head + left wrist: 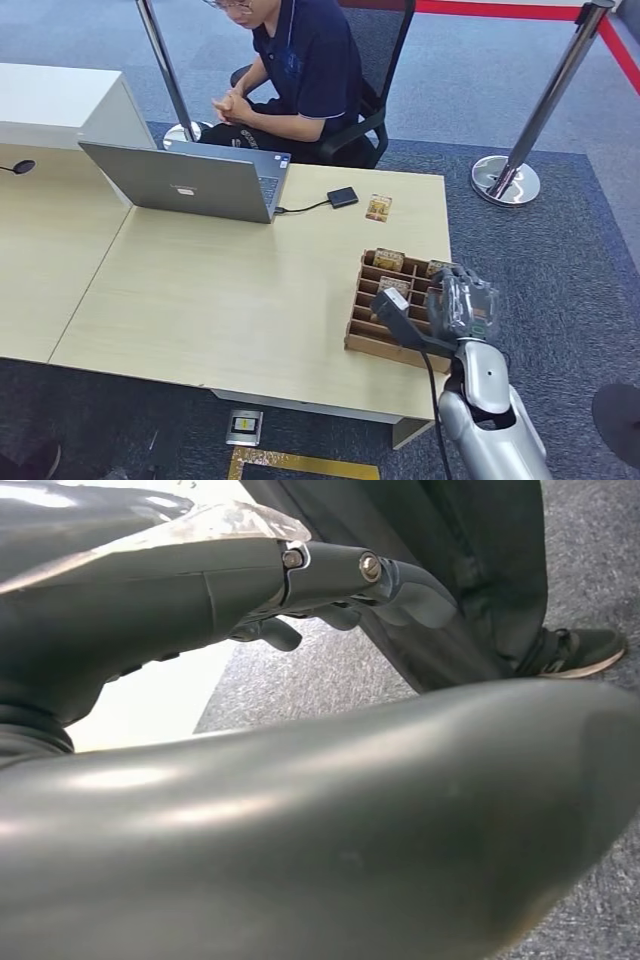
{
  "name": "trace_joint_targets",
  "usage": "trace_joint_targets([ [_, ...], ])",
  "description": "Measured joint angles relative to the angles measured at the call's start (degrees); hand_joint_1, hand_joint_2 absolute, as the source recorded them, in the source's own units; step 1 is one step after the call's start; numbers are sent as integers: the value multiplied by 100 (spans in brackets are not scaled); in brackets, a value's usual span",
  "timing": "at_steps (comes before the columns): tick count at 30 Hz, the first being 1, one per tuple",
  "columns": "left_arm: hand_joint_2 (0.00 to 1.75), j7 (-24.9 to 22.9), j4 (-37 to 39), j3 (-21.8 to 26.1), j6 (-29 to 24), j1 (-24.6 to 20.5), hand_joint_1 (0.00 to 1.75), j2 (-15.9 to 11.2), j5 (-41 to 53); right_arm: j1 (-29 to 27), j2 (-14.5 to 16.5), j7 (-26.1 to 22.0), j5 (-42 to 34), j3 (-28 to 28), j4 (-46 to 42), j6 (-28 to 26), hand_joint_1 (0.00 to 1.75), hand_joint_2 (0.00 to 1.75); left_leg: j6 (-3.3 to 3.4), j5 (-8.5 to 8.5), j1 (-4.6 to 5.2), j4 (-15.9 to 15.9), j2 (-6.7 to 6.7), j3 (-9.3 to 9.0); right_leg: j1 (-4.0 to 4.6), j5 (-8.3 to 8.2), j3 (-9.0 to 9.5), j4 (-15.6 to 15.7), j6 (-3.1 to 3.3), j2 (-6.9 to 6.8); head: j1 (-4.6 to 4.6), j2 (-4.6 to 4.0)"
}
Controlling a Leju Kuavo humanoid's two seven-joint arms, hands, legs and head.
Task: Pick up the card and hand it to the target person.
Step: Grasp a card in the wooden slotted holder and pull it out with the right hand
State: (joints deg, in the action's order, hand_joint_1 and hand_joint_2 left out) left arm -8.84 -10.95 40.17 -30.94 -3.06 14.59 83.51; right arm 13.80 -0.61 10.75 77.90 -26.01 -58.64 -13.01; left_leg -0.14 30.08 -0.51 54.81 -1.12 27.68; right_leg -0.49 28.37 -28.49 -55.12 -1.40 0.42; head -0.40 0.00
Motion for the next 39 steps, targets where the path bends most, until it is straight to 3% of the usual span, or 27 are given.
trace_joint_targets([
  [22, 0, -2, 0, 1, -43, -1, 0, 1, 15, 90, 29, 99, 72, 1, 330, -32, 93, 175, 0, 0, 0, 0, 0, -2, 0, 0, 0, 0, 0, 0, 1, 0],
  [32, 0, -3, 0, 1, -43, -1, 0, -1, 14, 15, 20, 187, 188, 0, 230, -26, 128, 175, 0, 0, 0, 0, 0, -2, 0, 0, 0, 1, 0, 0, -1, 0],
  [39, 0, -2, 0, 1, -43, -1, 0, -2, 5, -41, -19, 186, 227, 0, 133, 2, 133, 175, 0, 0, 0, 0, 0, -3, 0, 0, 0, 1, 0, 0, -1, 0],
])
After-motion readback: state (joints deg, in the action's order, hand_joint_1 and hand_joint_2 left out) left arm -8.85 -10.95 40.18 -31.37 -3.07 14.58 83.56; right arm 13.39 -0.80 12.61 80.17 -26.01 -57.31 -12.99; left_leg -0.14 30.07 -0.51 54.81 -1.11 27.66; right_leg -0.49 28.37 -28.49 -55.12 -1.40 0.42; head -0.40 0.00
